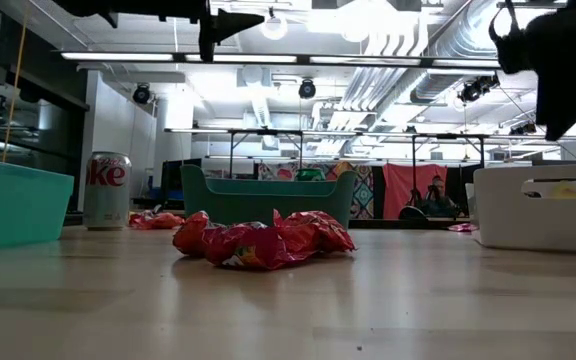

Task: Sort candy
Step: Put the yellow candy into the white bin

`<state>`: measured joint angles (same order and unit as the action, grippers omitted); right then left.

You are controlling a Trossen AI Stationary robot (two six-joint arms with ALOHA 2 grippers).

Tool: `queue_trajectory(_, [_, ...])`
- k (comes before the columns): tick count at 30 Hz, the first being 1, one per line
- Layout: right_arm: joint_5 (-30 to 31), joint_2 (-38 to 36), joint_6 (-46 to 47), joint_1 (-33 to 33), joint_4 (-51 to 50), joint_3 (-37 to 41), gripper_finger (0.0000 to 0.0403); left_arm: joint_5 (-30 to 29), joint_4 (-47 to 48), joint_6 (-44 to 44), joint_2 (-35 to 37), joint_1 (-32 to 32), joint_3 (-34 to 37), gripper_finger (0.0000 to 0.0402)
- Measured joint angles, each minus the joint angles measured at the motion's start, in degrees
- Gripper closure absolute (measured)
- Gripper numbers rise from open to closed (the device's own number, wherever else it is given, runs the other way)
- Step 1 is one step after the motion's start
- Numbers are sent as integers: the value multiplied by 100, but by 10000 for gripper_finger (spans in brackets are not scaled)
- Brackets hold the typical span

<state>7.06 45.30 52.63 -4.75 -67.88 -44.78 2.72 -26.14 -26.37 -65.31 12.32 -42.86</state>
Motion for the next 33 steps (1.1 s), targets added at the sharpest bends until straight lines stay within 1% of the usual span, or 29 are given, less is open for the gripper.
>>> queue_trajectory(2, [-64,-2,1,0,-12,-83,144,56,54,0,0,60,1,175])
queue_trajectory(5, [-277,0,71,0,53,-119,137,214,56,-1,58,160,3,175])
queue_trajectory(8, [-696,0,128,2,650,-123,137,347,132,-36,145,243,7,175])
queue_trajectory(11, [-1459,11,97,0,1460,-131,137,433,99,-36,301,328,3,175])
queue_trajectory(13, [-2084,20,147,-11,1760,-133,137,440,217,-35,400,397,6,175])
queue_trajectory(17, [-3227,4,691,-300,1696,-133,137,442,232,-35,478,486,5,175])
queue_trajectory(20, [-3704,-3,1264,-808,1547,-133,137,442,240,-37,487,538,5,175])
queue_trajectory(22, [-3736,-6,1638,-1271,1447,-133,137,441,241,-37,474,566,5,175])
queue_trajectory(24, [-3612,5,2028,-1777,1431,-133,137,441,252,-37,469,573,5,175])
queue_trajectory(29, [-2845,163,2979,-3119,1453,-133,137,441,250,2,469,570,5,175])
queue_trajectory(33, [-2415,639,3309,-4027,1550,-133,137,409,261,84,469,570,5,175])
